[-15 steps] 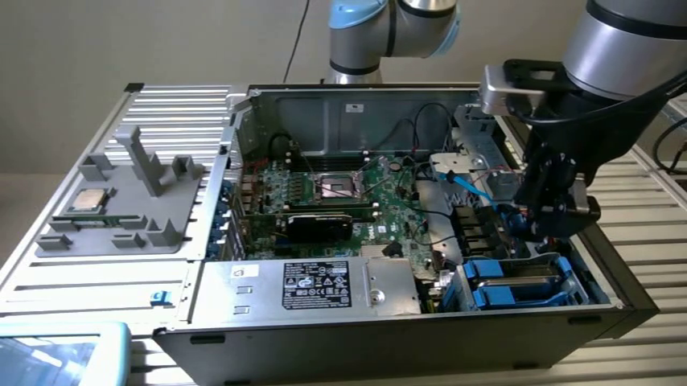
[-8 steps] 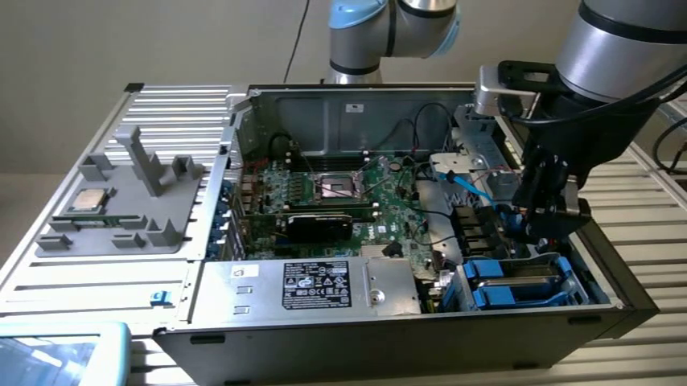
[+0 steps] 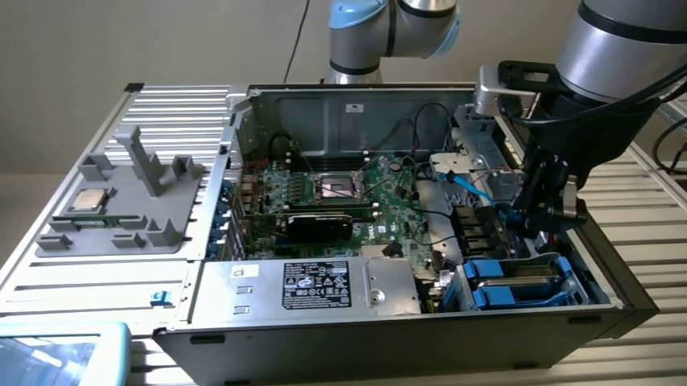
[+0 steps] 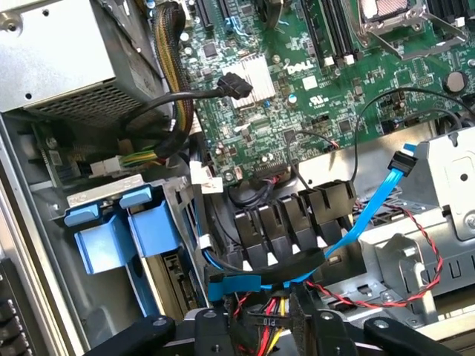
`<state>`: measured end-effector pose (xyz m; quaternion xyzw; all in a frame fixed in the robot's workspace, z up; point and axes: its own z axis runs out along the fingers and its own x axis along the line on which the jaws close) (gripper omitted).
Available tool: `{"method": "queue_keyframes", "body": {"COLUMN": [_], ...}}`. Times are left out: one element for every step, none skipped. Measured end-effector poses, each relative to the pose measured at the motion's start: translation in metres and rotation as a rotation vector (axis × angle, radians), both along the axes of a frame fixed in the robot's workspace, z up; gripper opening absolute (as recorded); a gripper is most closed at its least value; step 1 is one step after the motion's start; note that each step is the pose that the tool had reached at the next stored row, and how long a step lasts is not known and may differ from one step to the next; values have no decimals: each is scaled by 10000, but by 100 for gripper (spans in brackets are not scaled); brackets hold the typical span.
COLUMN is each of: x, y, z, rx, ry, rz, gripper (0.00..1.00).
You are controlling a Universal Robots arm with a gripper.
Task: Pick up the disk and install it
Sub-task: 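Insert the first disk wire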
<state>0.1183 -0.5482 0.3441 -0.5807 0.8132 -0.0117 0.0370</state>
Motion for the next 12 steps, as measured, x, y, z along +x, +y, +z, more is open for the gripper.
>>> {"method": "queue_keyframes", "body": {"x": [0,0,0,0,-1,-1,0,0,0,-2,-8,-18], "y": [0,0,0,1,6,14,23,34,42,47,48,50], "z": [0,0,0,3,14,30,45,61,75,83,88,95], "rx": [0,1,1,0,-1,-5,-10,-35,-89,-168,-249,-307], "ry": [-1,-1,-1,-11,-36,-82,-137,-182,-203,-212,-218,-234], "rz": [0,0,0,-1,-2,-3,-1,0,0,1,2,2], "gripper": [35,35,35,35,35,35,35,35,35,35,35,35]}}
